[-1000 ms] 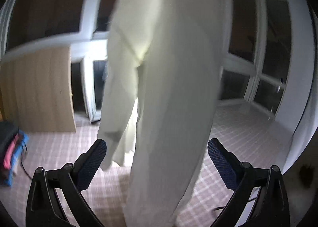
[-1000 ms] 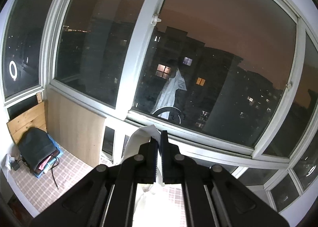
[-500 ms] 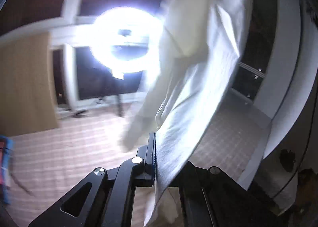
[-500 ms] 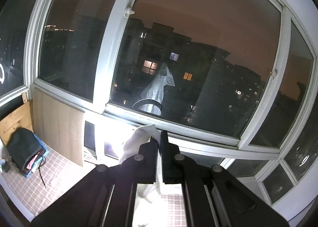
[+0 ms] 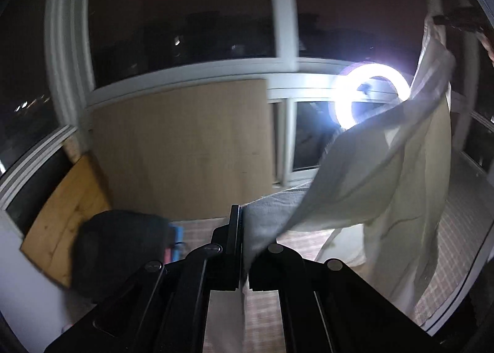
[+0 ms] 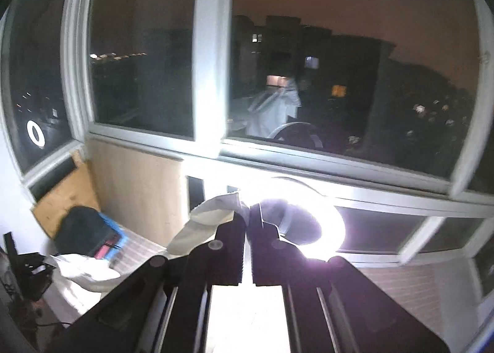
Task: Fold clothes
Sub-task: 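Grasp the hanging shirt hem with the left gripper while the right gripper holds the collar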
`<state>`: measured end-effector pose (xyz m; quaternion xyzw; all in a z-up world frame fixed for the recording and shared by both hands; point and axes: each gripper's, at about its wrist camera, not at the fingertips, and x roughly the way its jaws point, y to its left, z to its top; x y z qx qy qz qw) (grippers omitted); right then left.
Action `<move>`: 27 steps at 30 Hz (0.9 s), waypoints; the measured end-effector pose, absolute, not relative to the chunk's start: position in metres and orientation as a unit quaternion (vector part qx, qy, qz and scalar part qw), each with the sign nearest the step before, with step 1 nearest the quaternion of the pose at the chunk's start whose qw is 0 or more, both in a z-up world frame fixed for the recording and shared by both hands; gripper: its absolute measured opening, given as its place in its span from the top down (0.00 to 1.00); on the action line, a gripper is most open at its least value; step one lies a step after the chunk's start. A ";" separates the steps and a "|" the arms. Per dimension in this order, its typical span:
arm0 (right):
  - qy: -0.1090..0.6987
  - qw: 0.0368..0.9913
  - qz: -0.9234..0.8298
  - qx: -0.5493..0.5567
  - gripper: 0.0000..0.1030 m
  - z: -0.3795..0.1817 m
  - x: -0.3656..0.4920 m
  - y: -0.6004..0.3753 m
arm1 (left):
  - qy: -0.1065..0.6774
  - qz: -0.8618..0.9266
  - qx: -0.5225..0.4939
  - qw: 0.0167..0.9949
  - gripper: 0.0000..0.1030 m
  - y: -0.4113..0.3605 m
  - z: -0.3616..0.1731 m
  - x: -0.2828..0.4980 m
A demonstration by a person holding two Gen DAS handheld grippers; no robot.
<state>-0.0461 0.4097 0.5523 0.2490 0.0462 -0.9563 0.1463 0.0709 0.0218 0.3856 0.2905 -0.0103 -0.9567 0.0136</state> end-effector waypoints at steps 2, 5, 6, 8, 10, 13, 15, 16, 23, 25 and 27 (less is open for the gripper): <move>0.024 0.169 -0.961 0.216 0.98 0.565 -0.032 0.408 | -0.014 -0.965 0.261 0.003 0.98 0.016 0.401 0.089; 0.087 0.143 -0.965 0.203 0.98 0.560 -0.012 0.396 | -0.056 -0.964 0.257 0.027 0.98 0.010 0.414 0.104; 0.105 0.136 -0.962 0.214 0.98 0.557 -0.010 0.393 | -0.062 -0.962 0.265 0.025 0.98 0.010 0.416 0.104; 0.068 0.156 -0.960 0.221 0.98 0.568 0.002 0.406 | -0.079 -0.960 0.268 0.021 0.98 0.015 0.420 0.100; 0.056 0.147 -0.970 0.187 0.98 0.585 0.025 0.416 | -0.094 -0.962 0.256 0.018 0.98 0.016 0.431 0.097; 0.049 0.137 -0.978 0.146 0.98 0.609 0.070 0.429 | -0.116 -0.964 0.240 0.004 0.97 0.021 0.444 0.114; 0.043 0.137 -0.982 0.125 0.98 0.622 0.101 0.435 | -0.133 -0.964 0.229 -0.009 0.97 0.027 0.453 0.131; 0.045 0.136 -0.983 0.112 0.98 0.627 0.119 0.436 | -0.140 -0.964 0.224 -0.014 0.97 0.029 0.458 0.137; 0.062 0.129 -0.989 0.027 0.98 0.650 0.225 0.431 | -0.175 -0.959 0.215 -0.049 0.94 0.031 0.487 0.192; 0.073 0.122 -0.990 0.027 0.98 0.650 0.236 0.425 | -0.182 -0.957 0.219 -0.052 0.94 0.028 0.494 0.202; 0.091 0.105 -0.990 0.037 0.98 0.643 0.231 0.417 | -0.185 -0.954 0.229 -0.056 0.93 0.023 0.495 0.205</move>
